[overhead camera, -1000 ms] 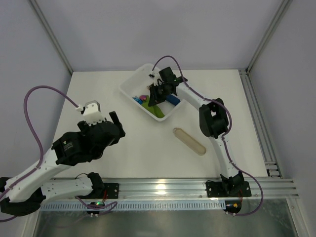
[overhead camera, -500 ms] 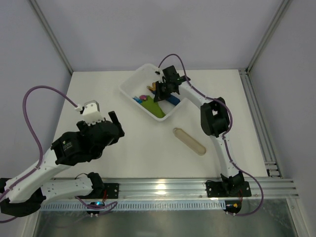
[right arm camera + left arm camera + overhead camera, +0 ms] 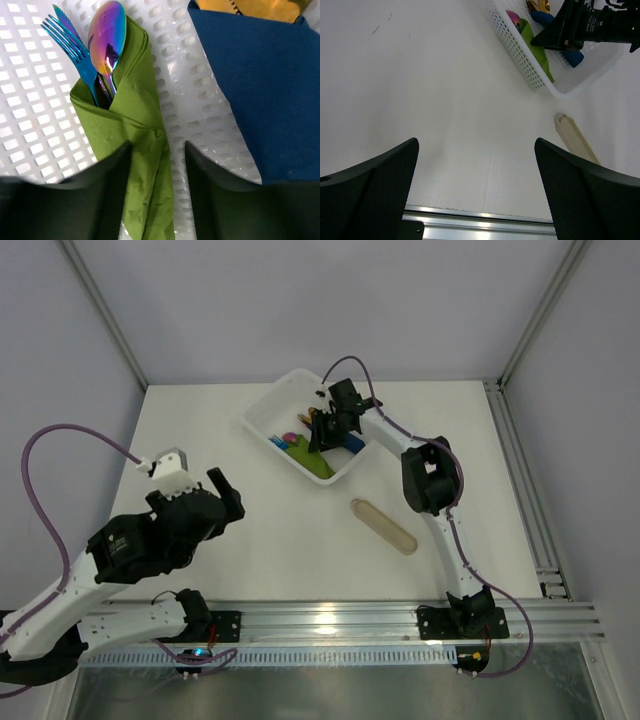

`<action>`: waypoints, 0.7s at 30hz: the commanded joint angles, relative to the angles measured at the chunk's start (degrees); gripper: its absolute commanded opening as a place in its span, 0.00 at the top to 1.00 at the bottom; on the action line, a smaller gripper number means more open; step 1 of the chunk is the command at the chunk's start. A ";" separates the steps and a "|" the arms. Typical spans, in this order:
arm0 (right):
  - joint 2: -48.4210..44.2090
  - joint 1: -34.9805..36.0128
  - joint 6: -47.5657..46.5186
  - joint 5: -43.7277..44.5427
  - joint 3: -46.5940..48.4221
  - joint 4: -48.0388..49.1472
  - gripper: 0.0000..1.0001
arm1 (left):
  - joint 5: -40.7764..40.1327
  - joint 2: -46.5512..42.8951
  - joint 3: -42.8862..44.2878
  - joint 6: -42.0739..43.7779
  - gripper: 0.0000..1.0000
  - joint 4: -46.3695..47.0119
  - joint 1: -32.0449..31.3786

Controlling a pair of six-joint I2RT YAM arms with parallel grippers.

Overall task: Place the utensils on the paper napkin and roll it up
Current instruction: Place the utensils in the bin.

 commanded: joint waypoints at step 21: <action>-76.57 7.90 12.01 22.61 -57.44 1.13 0.00 | 11.80 -11.10 -31.29 -15.54 0.01 21.82 0.91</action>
